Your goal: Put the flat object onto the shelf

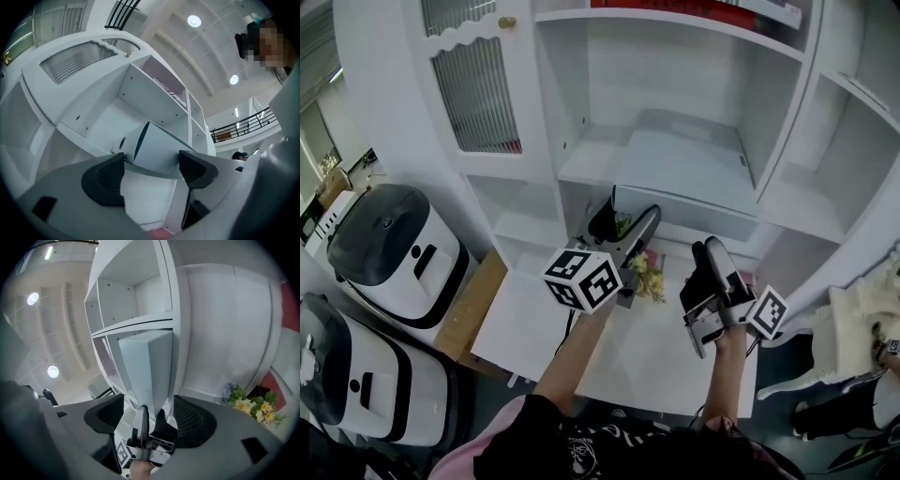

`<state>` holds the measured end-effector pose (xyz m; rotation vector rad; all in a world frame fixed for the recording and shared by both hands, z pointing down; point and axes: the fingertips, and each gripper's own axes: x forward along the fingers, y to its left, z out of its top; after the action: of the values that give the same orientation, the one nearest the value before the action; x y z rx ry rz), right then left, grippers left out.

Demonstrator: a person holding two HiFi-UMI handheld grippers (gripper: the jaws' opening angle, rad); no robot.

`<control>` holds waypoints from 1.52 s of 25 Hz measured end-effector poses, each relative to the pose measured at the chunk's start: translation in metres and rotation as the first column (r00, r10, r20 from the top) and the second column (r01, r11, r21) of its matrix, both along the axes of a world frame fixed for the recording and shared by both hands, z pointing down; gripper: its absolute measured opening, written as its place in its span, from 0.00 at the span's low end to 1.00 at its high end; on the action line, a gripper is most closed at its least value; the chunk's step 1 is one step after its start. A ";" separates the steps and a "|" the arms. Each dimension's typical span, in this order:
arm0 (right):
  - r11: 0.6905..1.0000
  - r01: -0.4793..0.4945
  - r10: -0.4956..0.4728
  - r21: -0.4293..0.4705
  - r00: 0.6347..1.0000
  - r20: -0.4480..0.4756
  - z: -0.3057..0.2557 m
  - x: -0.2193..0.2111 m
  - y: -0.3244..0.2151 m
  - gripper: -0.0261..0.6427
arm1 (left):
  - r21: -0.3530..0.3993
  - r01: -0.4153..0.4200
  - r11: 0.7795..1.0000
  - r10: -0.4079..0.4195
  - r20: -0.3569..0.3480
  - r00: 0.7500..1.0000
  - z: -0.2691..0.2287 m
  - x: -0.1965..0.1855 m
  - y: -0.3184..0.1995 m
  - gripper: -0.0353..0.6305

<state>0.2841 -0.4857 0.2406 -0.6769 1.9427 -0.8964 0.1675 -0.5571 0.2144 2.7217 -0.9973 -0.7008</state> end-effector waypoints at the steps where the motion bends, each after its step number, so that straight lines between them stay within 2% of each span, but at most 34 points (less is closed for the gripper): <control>1: 1.000 -0.001 0.000 -0.009 1.000 -0.011 0.004 -0.001 0.001 0.52 | 0.001 -0.006 1.000 0.006 -0.002 1.000 0.000 0.000 0.000 0.61; 6: 0.999 0.007 -0.010 -0.044 0.998 -0.055 0.020 -0.009 0.006 0.52 | -0.003 -0.012 1.000 0.012 0.005 1.000 0.002 0.001 0.001 0.61; 9: 0.998 0.008 -0.013 -0.059 0.997 -0.077 0.028 -0.014 0.010 0.52 | 0.002 -0.015 1.000 0.015 0.011 1.000 0.004 -0.006 0.005 0.54; 12: 0.997 0.000 -0.008 -0.077 0.995 -0.104 0.038 -0.019 0.015 0.52 | -0.005 -0.040 0.999 0.040 -0.012 0.999 0.008 -0.017 0.014 0.52; 15: 0.995 0.004 -0.017 -0.099 0.992 -0.124 0.049 -0.027 0.021 0.52 | -0.025 -0.072 0.997 0.072 0.007 0.997 0.020 -0.024 0.025 0.52; 22: 0.991 -0.001 -0.024 -0.131 0.982 -0.188 0.075 -0.051 0.044 0.52 | -0.139 -0.133 0.981 0.142 0.060 0.988 0.078 -0.036 0.055 0.52; 27: 0.991 0.016 -0.049 -0.133 0.968 -0.246 0.091 -0.079 0.064 0.52 | -0.184 -0.102 0.978 0.125 0.114 0.986 0.121 -0.053 0.085 0.52; 38: 0.981 -0.024 -0.050 -0.190 0.926 -0.373 0.143 -0.136 0.112 0.52 | -0.317 -0.160 0.935 0.206 0.116 0.972 0.190 -0.095 0.159 0.52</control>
<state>0.1481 -0.3736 0.3835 -1.0123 2.2167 -1.0293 0.0729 -0.3980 0.4049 2.5736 -0.7880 -0.2872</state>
